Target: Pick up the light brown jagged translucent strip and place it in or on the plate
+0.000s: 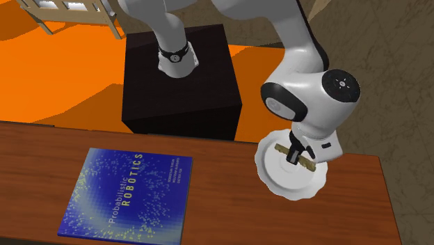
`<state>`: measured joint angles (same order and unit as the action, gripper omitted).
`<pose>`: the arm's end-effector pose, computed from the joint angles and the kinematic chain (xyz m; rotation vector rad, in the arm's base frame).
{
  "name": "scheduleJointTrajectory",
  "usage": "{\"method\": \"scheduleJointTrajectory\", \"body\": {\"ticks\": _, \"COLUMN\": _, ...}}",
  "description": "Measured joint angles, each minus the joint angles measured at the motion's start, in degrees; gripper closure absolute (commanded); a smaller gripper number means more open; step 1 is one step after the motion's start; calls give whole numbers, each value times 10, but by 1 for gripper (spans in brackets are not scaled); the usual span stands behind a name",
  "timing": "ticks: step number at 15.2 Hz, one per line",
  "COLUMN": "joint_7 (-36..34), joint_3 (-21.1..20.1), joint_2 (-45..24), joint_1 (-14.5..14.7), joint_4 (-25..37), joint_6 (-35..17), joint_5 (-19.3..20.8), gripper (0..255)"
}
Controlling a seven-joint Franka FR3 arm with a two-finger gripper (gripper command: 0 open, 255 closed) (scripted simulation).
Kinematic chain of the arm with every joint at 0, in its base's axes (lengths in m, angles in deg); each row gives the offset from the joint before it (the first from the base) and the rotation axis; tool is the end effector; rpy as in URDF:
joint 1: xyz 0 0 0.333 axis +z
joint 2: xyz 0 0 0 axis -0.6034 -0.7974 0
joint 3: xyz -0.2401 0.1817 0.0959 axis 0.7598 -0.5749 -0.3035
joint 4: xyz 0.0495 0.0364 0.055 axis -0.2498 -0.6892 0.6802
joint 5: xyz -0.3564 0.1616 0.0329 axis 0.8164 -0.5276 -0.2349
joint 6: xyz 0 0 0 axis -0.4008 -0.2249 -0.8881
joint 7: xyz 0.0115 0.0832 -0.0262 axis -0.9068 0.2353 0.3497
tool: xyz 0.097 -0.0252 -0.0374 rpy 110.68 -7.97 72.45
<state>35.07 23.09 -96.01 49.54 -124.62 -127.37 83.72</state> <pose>0.4922 0.3406 0.2517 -2.7922 -1.3647 -0.1589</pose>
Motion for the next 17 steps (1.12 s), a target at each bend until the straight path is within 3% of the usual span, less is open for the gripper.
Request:
{"method": "scheduleJointTrajectory", "body": {"ticks": 9, "joint_7": -23, "joint_3": 26, "joint_2": -54, "joint_1": 19, "joint_4": 2, "joint_6": -50, "joint_5": 34, "gripper": 255}}
{"method": "scheduleJointTrajectory", "body": {"ticks": 16, "joint_7": -25, "joint_3": 29, "joint_2": -60, "joint_1": 22, "joint_4": 4, "joint_6": -54, "joint_5": 37, "gripper": 255}}
{"method": "scheduleJointTrajectory", "body": {"ticks": 17, "joint_7": -25, "joint_3": 29, "joint_2": -60, "joint_1": 22, "joint_4": 4, "joint_6": -54, "joint_5": 37, "gripper": 0}}
